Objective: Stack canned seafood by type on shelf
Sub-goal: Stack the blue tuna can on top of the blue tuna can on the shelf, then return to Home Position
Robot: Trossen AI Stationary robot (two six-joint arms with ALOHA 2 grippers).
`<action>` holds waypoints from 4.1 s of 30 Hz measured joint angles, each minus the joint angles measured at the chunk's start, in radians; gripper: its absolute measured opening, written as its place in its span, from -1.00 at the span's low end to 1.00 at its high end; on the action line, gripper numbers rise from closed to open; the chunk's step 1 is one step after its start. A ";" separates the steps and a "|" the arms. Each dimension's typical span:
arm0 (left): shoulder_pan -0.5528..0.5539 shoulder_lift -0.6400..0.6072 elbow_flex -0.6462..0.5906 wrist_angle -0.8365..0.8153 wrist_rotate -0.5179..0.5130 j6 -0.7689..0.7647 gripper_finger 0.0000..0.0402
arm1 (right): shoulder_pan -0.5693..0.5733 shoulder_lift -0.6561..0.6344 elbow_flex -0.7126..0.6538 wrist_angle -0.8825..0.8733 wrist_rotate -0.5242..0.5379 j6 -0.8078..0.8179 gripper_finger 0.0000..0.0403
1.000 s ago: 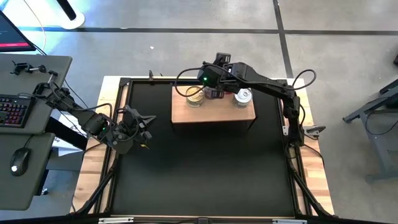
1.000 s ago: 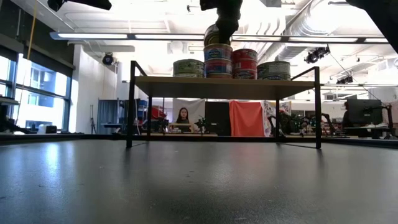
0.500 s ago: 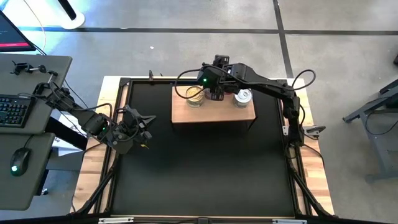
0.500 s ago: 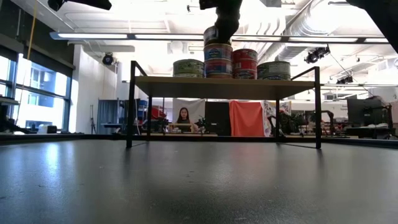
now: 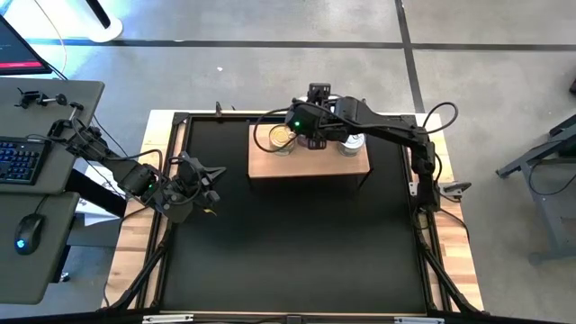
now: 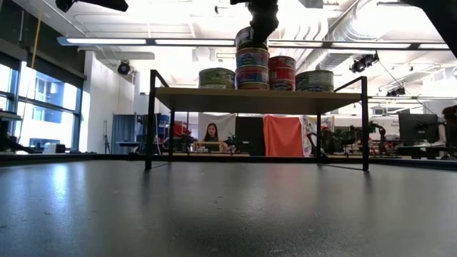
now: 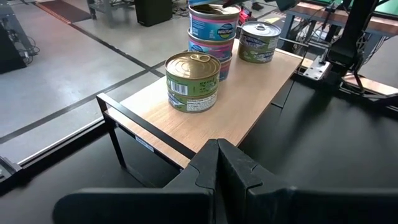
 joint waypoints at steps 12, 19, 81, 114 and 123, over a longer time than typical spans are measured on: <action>0.000 0.000 0.000 0.000 0.000 0.016 -1.00 | 0.022 0.000 0.000 -0.003 -0.002 -0.003 0.67; 0.000 0.000 0.000 0.000 0.000 0.026 -1.00 | 0.044 -0.001 0.000 -0.007 -0.004 -0.003 0.67; 0.395 -0.002 -0.269 1.069 0.951 0.658 -1.00 | 0.665 -0.865 -1.063 0.463 -0.191 1.288 0.67; 0.523 -0.805 -0.968 1.031 0.950 0.345 -1.00 | 0.599 -0.905 -1.120 0.456 -0.149 1.319 0.67; 0.522 -0.804 -0.967 0.968 0.945 0.224 -1.00 | 0.606 -1.319 -1.728 1.094 -0.306 1.239 0.60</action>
